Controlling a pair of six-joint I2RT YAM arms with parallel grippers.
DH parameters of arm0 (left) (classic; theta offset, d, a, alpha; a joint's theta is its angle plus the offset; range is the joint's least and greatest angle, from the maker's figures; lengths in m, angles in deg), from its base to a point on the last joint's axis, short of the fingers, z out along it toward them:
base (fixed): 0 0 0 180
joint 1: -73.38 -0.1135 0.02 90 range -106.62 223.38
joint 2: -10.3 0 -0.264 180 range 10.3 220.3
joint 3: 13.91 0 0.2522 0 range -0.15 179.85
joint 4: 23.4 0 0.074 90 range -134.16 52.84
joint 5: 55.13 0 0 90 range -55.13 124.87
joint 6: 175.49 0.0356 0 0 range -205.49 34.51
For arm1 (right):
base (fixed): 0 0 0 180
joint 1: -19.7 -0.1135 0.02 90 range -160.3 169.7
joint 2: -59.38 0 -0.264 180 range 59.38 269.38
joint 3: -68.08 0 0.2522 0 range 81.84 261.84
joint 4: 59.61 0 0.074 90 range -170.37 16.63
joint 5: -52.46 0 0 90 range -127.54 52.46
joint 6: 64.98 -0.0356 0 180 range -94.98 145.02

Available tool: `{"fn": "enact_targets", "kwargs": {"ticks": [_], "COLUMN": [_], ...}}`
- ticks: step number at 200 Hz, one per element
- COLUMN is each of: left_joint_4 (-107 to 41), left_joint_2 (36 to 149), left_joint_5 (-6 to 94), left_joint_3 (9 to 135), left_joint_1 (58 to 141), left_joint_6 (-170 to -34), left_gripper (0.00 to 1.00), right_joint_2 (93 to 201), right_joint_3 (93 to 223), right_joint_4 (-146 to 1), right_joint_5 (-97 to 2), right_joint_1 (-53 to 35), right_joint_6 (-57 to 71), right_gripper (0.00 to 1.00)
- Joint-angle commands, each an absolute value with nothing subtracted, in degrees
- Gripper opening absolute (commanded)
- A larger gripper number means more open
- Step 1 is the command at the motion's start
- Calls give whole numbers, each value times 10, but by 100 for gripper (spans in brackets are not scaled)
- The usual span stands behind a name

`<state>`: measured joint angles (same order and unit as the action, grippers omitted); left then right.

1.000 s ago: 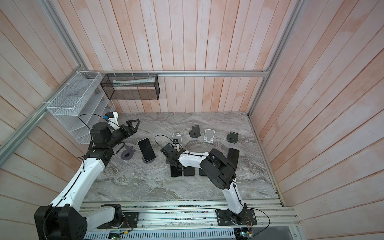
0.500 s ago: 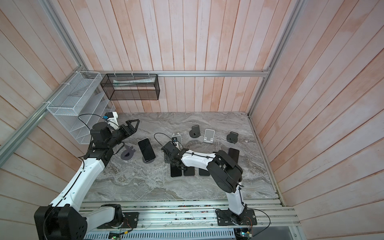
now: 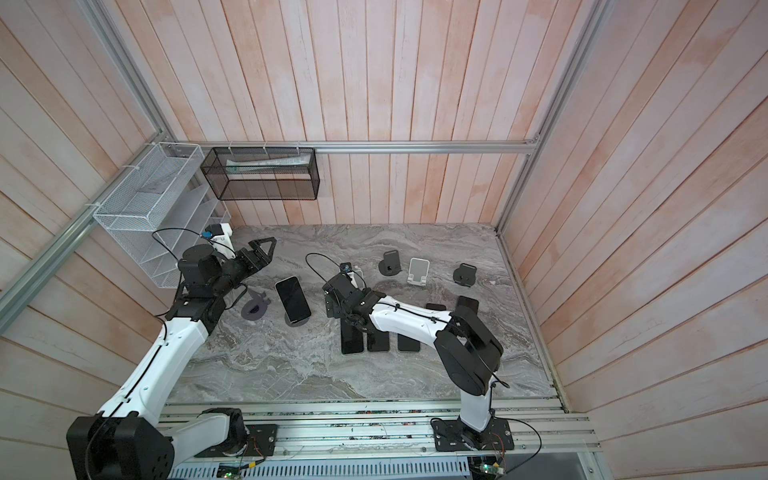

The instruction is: Remove the phone from the phone stand

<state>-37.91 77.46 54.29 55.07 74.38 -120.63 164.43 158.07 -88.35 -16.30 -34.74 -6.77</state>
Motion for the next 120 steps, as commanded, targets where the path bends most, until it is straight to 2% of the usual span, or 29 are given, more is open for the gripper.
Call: {"fn": "enact_targets", "kwargs": {"ticks": [1, 26, 120], "left_joint_4": [-387, -394, -422], "left_joint_2": [762, 758, 741], "left_joint_5": [525, 506, 421], "left_joint_3": [544, 544, 542], "left_joint_1": [739, 738, 724], "left_joint_6": [-1198, -1197, -1213], "left_gripper": [97, 100, 100], "right_joint_2": [1619, 1617, 1675], "right_joint_3": [1598, 1611, 1716], "right_joint_4": [-882, -872, -827], "right_joint_5": [-154, -158, -211], "right_joint_1": [-353, -357, -393], "right_joint_6": [-46, -32, 39], "right_gripper": [94, 94, 95]}}
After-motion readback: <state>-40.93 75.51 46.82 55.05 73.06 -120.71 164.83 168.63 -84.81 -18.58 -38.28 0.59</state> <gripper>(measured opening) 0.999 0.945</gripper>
